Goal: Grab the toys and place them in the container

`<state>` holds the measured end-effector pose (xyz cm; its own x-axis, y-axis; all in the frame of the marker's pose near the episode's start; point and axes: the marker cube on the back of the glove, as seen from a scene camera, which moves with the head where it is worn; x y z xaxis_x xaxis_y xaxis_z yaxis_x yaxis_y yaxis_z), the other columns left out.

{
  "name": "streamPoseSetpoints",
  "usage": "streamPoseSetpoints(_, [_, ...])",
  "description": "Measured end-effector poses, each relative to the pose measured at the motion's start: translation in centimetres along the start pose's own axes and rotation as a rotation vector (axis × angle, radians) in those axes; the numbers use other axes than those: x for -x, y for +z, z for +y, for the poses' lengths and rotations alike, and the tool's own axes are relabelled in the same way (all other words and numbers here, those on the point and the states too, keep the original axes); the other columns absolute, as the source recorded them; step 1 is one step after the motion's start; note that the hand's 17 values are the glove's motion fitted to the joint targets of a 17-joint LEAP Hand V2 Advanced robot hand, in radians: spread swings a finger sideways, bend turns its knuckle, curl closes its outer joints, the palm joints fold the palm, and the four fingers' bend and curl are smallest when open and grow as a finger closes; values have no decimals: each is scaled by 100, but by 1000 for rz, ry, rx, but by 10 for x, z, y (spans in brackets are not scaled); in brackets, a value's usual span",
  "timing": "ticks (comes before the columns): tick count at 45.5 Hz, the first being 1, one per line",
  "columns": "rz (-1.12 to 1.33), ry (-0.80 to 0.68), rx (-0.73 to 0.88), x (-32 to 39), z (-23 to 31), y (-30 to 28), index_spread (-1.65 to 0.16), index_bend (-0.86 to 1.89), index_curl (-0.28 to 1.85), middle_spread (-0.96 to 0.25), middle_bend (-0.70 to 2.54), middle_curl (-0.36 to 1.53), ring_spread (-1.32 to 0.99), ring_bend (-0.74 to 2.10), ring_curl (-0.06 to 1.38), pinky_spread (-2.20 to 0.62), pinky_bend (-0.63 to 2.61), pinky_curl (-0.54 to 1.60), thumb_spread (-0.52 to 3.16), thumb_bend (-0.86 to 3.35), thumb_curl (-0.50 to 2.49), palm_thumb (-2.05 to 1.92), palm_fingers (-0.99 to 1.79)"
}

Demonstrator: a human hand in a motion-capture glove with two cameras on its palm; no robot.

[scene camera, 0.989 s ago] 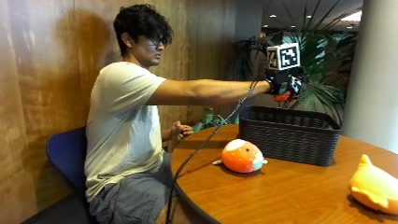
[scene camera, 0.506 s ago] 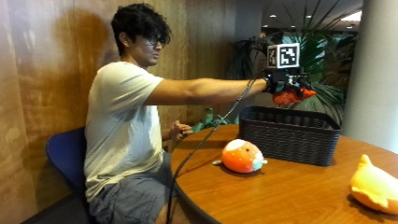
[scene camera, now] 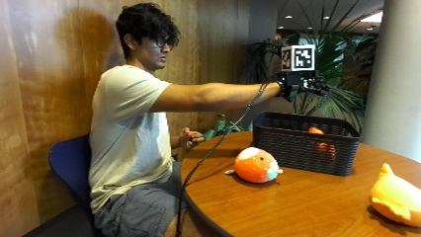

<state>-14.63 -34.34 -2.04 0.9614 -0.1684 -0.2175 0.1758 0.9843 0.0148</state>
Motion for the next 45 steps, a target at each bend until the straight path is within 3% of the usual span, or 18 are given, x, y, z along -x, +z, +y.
streamPoseSetpoints(26, [-25,4,-32,-10,31,-18,-41,23,72,-2,14,30,2,32,31,2,106,34,124,-2,52,10,-3])
streamPoseSetpoints(45, [-39,11,-33,-46,109,-34,-39,28,66,-2,15,27,1,31,31,2,101,32,126,-2,44,11,0])
